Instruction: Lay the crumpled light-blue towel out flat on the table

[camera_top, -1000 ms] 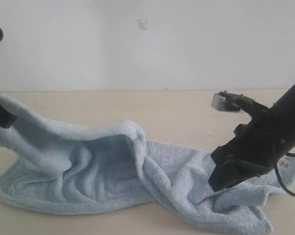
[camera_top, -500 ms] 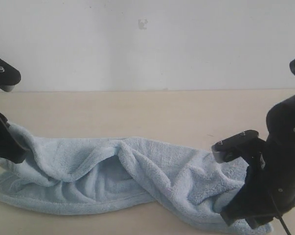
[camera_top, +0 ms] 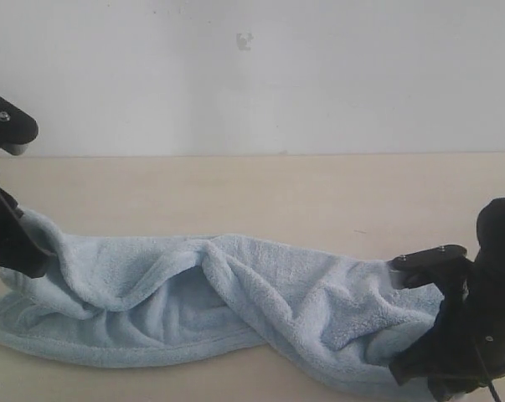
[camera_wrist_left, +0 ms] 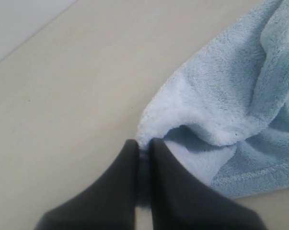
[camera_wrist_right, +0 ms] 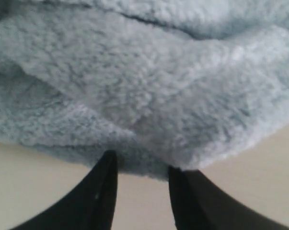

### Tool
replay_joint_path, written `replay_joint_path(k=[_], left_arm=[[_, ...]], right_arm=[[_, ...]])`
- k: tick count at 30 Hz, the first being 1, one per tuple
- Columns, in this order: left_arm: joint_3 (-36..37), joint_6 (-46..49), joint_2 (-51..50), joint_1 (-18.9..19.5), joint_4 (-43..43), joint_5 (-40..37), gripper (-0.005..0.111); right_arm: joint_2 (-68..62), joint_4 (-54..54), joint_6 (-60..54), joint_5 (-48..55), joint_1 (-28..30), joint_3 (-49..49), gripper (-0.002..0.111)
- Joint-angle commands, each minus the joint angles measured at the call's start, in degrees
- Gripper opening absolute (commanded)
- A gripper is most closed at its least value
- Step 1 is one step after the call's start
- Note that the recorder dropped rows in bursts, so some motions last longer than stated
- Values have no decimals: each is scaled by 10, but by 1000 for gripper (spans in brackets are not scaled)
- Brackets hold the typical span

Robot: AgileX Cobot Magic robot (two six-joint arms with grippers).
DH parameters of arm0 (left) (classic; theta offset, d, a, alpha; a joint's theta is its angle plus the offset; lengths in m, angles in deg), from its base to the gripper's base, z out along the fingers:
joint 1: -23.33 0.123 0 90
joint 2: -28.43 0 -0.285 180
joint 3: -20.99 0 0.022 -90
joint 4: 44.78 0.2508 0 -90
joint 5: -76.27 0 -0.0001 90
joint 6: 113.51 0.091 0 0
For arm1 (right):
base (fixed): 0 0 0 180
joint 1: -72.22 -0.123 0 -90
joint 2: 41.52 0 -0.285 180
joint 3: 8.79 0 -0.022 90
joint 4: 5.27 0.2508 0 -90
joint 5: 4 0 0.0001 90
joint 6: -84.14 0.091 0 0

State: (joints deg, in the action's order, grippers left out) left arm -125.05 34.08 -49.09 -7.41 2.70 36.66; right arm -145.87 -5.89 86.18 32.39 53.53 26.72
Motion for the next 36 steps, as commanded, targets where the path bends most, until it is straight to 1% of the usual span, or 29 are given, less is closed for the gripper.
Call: replay_joint_path(k=[1, 9, 11, 13, 14, 19, 22, 24, 26, 28, 31, 33, 36], left_arm=[[3, -1, 1, -2, -9, 8, 4], [3, -1, 1, -2, -12, 10, 4], [3, -1, 1, -2, -12, 10, 4], [3, -1, 1, -2, -12, 15, 4], [3, -1, 1, -2, -12, 18, 4], [3, -1, 1, -2, 0, 23, 4], [3, -1, 2, -2, 31, 23, 4], [1, -13, 8, -2, 35, 20, 4], [-2, -38, 20, -2, 35, 12, 4], [-6, -52, 46, -2, 41, 7, 4], [-5, -137, 106, -2, 107, 6, 4], [6, -217, 156, -2, 170, 6, 4], [35, -255, 217, -2, 226, 8, 4]], right_arm=[[-12, 17, -20, -19, 4, 3, 35], [-41, 16, -20, -26, 4, 3, 35], [-38, 16, -20, -21, 4, -3, 26], [-37, 16, -20, -2, 4, -18, 7], [-35, 16, -20, 7, 4, -25, 0], [2, 16, -20, 30, 4, -53, 0], [55, 16, -20, 24, 4, -61, 0], [98, 6, -24, 19, 4, -66, 0], [149, -28, -20, 10, 4, -72, 0], [213, -85, 13, -8, 5, -72, 0], [307, -174, 102, -24, 5, -68, 0], [361, -208, 130, -35, 5, -58, 0], [435, -233, 144, -60, 5, -33, 0]])
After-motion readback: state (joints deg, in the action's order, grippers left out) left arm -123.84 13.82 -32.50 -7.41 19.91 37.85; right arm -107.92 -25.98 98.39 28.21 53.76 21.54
